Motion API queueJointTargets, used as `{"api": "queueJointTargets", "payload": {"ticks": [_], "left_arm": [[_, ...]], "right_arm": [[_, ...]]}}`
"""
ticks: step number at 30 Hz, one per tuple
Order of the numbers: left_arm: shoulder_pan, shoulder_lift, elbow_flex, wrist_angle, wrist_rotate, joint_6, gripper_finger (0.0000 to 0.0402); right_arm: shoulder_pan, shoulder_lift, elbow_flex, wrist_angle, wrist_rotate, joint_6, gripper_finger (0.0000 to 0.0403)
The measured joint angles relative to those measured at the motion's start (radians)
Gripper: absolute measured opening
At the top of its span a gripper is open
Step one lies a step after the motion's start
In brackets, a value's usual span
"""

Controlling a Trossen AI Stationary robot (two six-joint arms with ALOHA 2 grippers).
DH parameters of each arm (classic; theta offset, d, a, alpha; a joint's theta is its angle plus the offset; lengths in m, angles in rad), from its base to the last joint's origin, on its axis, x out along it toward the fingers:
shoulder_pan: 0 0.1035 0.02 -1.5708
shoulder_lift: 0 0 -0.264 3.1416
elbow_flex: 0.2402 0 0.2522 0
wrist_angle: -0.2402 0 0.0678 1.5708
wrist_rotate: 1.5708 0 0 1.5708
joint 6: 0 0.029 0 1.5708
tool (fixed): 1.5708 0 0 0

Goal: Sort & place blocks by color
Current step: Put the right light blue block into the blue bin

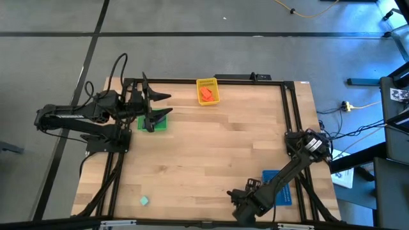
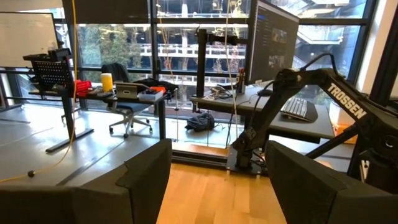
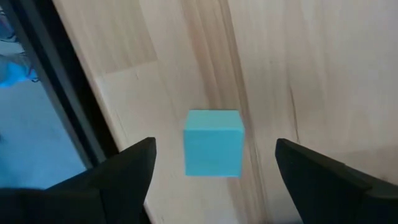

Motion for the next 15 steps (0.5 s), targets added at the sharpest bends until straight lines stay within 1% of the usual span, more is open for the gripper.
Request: {"api": "queueJointTargets", "payload": {"ticks": [9,13,15], "left_arm": [[0.000,0.000,0.000,0.000,-0.009,0.001,0.0250],[0.000,0.000,0.000,0.000,-0.009,0.001,0.0250],[0.000,0.000,0.000,0.000,-0.011,0.002,0.0250]], "right_arm": [[0.012,0.066,-0.001,0.002,0.021,0.000,0.0332],[0.012,0.070,0.000,0.002,0.023,-0.004,0.0330],[0.012,0.070,0.000,0.001,0.027,-0.014,0.0323]]}}
